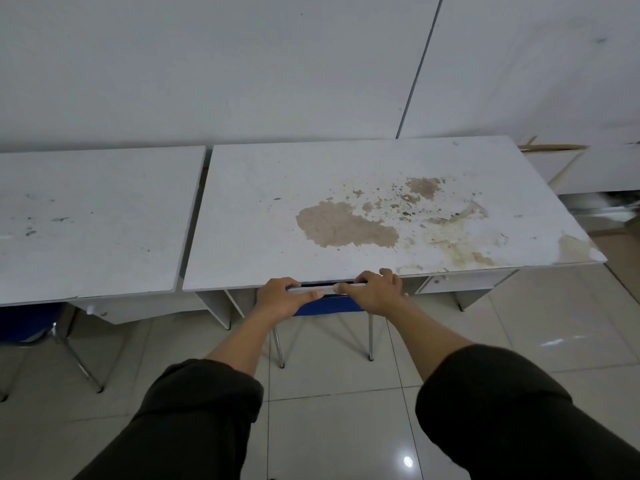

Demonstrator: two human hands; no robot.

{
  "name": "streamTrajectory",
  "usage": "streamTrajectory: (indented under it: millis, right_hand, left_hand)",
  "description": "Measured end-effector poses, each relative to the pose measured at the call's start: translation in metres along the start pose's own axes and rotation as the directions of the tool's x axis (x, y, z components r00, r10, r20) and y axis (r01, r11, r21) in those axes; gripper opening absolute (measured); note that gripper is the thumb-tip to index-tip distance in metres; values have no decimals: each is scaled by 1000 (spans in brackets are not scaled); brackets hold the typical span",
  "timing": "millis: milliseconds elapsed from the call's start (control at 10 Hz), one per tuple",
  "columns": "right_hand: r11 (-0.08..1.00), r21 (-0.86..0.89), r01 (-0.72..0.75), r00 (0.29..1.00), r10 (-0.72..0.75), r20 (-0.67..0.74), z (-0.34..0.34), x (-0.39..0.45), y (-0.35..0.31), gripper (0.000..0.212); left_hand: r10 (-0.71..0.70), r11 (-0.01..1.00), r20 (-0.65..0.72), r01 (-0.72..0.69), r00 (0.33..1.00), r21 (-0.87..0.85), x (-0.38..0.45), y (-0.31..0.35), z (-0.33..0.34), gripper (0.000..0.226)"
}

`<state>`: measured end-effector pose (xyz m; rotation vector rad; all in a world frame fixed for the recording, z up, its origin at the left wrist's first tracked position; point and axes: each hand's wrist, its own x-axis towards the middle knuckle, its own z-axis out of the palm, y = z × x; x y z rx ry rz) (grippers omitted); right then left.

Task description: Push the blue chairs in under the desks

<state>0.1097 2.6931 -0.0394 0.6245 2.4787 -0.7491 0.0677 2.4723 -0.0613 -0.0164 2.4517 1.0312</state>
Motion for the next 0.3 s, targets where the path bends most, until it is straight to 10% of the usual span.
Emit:
streamTrajectory:
  millis: [300]
  right_hand:
    - [942, -251, 221, 956, -261, -138, -14, -53, -38, 65]
  left_hand:
    - [82, 965, -29, -72, 996, 254, -49, 41, -34, 87]
